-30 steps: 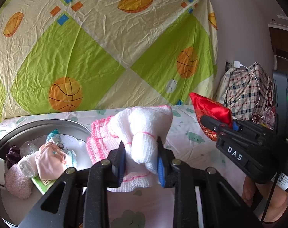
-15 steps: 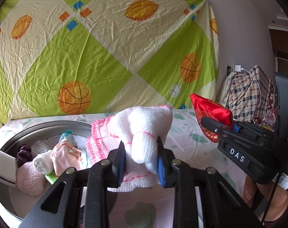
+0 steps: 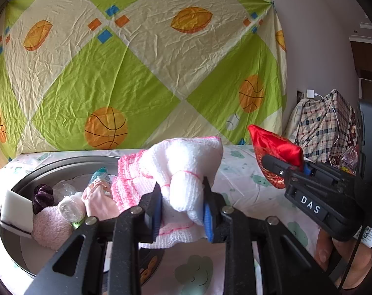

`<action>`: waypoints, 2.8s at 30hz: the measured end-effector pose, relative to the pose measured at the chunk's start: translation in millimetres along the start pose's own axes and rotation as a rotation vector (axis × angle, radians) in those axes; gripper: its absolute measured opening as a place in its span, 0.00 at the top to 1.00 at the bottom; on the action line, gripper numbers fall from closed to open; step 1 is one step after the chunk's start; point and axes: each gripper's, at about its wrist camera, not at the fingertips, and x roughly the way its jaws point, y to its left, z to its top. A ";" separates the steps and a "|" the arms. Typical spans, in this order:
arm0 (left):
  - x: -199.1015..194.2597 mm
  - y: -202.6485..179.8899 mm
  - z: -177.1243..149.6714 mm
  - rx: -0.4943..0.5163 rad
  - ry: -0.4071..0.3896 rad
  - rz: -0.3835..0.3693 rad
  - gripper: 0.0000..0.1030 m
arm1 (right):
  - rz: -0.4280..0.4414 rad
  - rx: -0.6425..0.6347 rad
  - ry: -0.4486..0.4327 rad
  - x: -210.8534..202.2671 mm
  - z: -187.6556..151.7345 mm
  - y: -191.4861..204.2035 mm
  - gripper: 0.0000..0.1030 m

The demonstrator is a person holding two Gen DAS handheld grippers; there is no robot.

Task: Organize soft objects
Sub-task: 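Carry the pink-edged cloth with the left gripper toward the tin while the right carries the red pouch, then lower the cloth over the tin with the left gripper while the right holds the pouch above it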

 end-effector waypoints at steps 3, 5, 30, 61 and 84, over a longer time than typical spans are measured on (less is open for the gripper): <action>-2.6 1.5 -0.5 0.000 -0.004 0.004 0.75 | 0.009 0.001 -0.003 -1.4 -0.2 3.7 0.76; -3.8 2.8 -1.0 -0.003 -0.005 0.005 0.75 | 0.014 0.003 -0.003 -1.8 -0.2 5.0 0.76; -18.7 30.2 -3.7 -0.054 -0.021 0.038 0.75 | 0.061 -0.008 -0.008 -7.1 -1.8 35.5 0.76; -34.7 63.5 -6.6 -0.109 -0.044 0.074 0.75 | 0.141 -0.033 -0.012 -9.9 -3.2 74.4 0.75; -42.4 89.2 -8.7 -0.147 -0.052 0.115 0.75 | 0.200 -0.062 -0.009 -7.2 -4.1 99.1 0.75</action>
